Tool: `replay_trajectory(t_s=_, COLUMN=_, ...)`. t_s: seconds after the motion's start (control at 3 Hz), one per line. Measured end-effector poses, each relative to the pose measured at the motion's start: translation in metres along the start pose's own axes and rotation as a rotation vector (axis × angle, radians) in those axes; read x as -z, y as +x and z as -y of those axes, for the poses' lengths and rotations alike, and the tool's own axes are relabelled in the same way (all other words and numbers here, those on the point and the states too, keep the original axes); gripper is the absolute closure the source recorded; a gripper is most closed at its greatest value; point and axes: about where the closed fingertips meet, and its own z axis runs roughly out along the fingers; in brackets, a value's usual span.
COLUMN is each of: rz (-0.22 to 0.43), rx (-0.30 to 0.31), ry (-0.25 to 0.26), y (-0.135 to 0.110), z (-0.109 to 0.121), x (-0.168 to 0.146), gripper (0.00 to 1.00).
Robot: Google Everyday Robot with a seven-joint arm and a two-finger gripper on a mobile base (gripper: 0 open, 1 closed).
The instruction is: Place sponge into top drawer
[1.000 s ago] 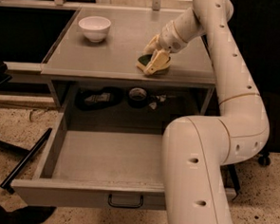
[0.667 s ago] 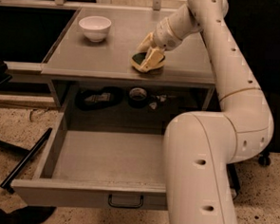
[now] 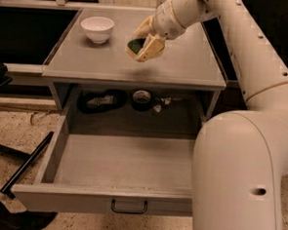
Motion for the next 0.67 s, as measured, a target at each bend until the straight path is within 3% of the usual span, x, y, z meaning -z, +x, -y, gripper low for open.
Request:
replay_trajectory(t_s=0.33, rz=0.011, rx=0.007, ry=-0.015, y=-0.010, z=-0.012, x=0.000, gripper=1.00)
replay_trajectory(t_s=0.67, rz=0.058, rx=-0.017, ry=0.005, y=-0.047, z=-0.037, x=0.026, gripper=1.00)
